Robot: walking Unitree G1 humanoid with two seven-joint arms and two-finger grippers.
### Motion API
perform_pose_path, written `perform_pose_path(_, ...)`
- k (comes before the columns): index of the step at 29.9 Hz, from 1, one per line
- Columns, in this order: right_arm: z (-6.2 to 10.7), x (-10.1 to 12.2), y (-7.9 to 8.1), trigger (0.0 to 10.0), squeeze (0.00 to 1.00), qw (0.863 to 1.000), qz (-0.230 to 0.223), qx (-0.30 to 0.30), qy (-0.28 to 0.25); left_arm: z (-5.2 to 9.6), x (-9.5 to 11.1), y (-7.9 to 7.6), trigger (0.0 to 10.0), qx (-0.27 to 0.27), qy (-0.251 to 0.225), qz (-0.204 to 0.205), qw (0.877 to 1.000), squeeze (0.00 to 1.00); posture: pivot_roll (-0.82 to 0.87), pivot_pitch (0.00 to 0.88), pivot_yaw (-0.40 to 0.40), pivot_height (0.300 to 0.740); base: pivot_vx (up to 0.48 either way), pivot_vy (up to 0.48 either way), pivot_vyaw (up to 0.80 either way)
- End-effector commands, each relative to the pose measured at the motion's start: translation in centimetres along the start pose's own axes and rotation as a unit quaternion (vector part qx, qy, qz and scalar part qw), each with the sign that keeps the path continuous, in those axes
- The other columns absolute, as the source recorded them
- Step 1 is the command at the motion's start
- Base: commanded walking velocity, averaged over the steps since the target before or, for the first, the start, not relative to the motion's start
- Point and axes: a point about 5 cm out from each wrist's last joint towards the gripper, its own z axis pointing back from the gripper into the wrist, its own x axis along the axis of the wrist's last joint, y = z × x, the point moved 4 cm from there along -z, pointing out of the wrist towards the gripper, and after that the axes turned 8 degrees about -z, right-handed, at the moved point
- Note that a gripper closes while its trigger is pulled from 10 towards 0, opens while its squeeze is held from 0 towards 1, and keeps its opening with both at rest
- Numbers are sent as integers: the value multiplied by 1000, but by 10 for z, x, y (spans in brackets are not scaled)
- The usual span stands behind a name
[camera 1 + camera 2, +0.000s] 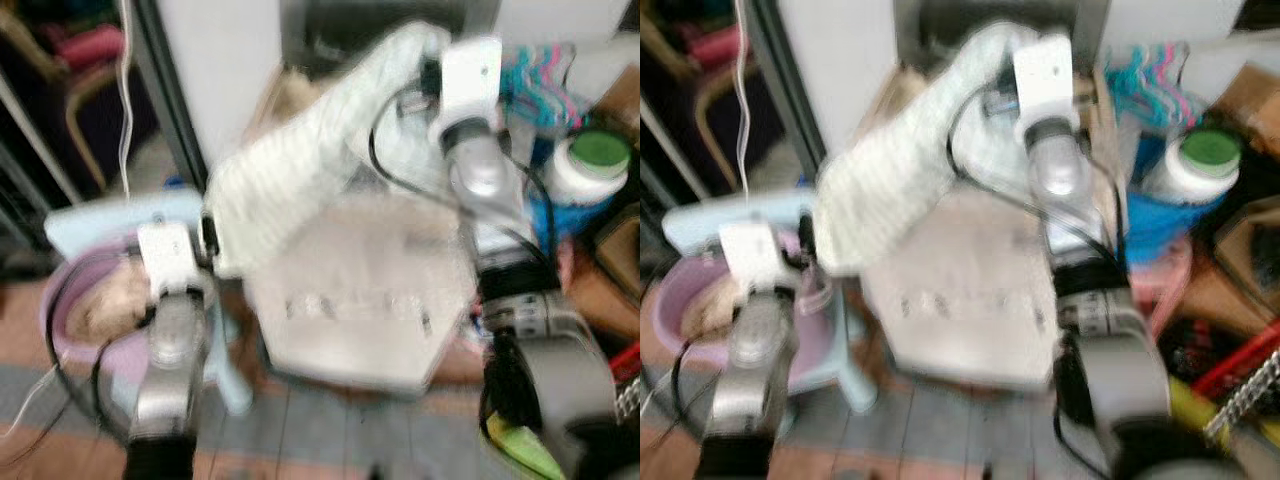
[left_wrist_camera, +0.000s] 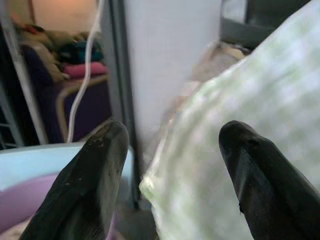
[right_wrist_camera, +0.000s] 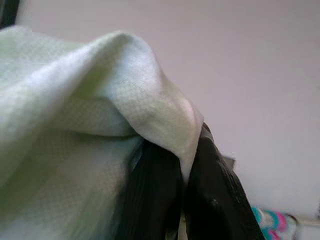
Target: Clothes washing
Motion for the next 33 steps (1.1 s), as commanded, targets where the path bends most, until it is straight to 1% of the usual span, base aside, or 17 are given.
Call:
perform_pose_path(1, -9, 7, 25, 10000, 0, 999, -11, 49, -5, -2, 2, 12, 10000, 14, -4, -8, 1000, 0, 28, 0, 19, 740, 442, 0, 0)
perform_pose_path(4, -24, 26, 35, 10000, 0, 996, 9, 84, -21, 0, 1, 14, 10000, 18, -2, -7, 1000, 0, 42, 0, 5, 740, 437, 0, 0)
perform_pose_path(8, -37, 56, 30, 10000, 0, 995, 18, 75, -59, 2, 0, 15, 10000, 23, 0, -3, 1000, 0, 46, 0, 3, 740, 398, 0, 0)
perform_pose_path(9, -45, 87, 17, 10000, 0, 993, 13, 51, -106, 3, 0, 14, 10000, 23, -2, -3, 1000, 0, 49, 0, 2, 740, 0, 0, 0)
perform_pose_path(10, -45, 87, 17, 10000, 0, 993, 13, 51, -106, 3, 0, 14, 10000, 23, -2, -3, 1000, 0, 49, 0, 2, 740, 0, 0, 0)
perform_pose_path(11, -49, 112, 1, 10000, 0, 990, 2, 19, -142, 5, 0, 12, 10000, 22, -2, 0, 1000, 0, 51, 0, 1, 740, 0, 0, 0)
perform_pose_path(15, -51, 142, -32, 10000, 0, 982, -20, -48, -184, 7, -1, 10, 10000, 18, 2, -3, 1000, 0, 54, 0, 0, 740, 0, 0, 0)
perform_pose_path(18, -50, 148, -40, 10000, 0, 979, -19, -65, -194, 8, -2, 10, 10000, 17, 3, -3, 1000, 0, 53, 0, -1, 740, 0, 0, 0)
perform_pose_path(19, -49, 144, -45, 10000, 0, 979, -25, -73, -190, 8, -2, 9, 10000, 16, 4, -2, 1000, 0, 52, 0, -3, 740, 0, 0, 0)
perform_pose_path(20, -48, 117, -41, 10000, 0, 986, -22, -62, -156, 9, -2, 8, 10000, 16, 5, 1, 1000, 0, 52, 0, -5, 740, 0, 0, 0)
perform_pose_path(21, -48, 117, -41, 10000, 0, 986, -22, -62, -156, 9, -2, 8, 10000, 16, 5, 1, 1000, 0, 52, 0, -5, 740, 0, 0, 0)
perform_pose_path(22, -45, 96, -35, 10000, 0, 990, -17, -50, -130, 9, -2, 8, 10000, 16, 5, 1, 1000, 0, 54, 0, -5, 740, 0, 0, 0)
perform_pose_path(23, -35, 47, -23, 10000, 0, 997, -18, -27, -65, 9, -1, 7, 10000, 17, 5, 3, 1000, 0, 55, 0, -6, 740, 0, 0, 0)
perform_pose_path(24, -31, 32, -19, 10000, 0, 999, -24, -18, -43, 10, -1, 7, 10000, 17, 5, 3, 1000, 0, 56, 0, -5, 740, 0, 0, 0)
perform_pose_path(26, -10, -23, 4, 10000, 0, 997, -53, 38, 33, 11, -3, 7, 10000, 17, 10, 2, 1000, 0, 56, 0, -6, 740, 0, 0, 0)
perform_pose_path(28, 6, -46, 18, 10000, 0, 993, -72, 68, 59, 12, -4, 8, 10000, 17, 12, 2, 1000, 0, 48, 0, 1, 740, 0, 0, 0)
perform_pose_path(33, 17, -63, 31, 10000, 0, 987, -99, 94, 84, 13, -6, 5, 10000, 10, 16, 3, 1000, 0, 38, 0, 6, 740, 0, 0, 0)
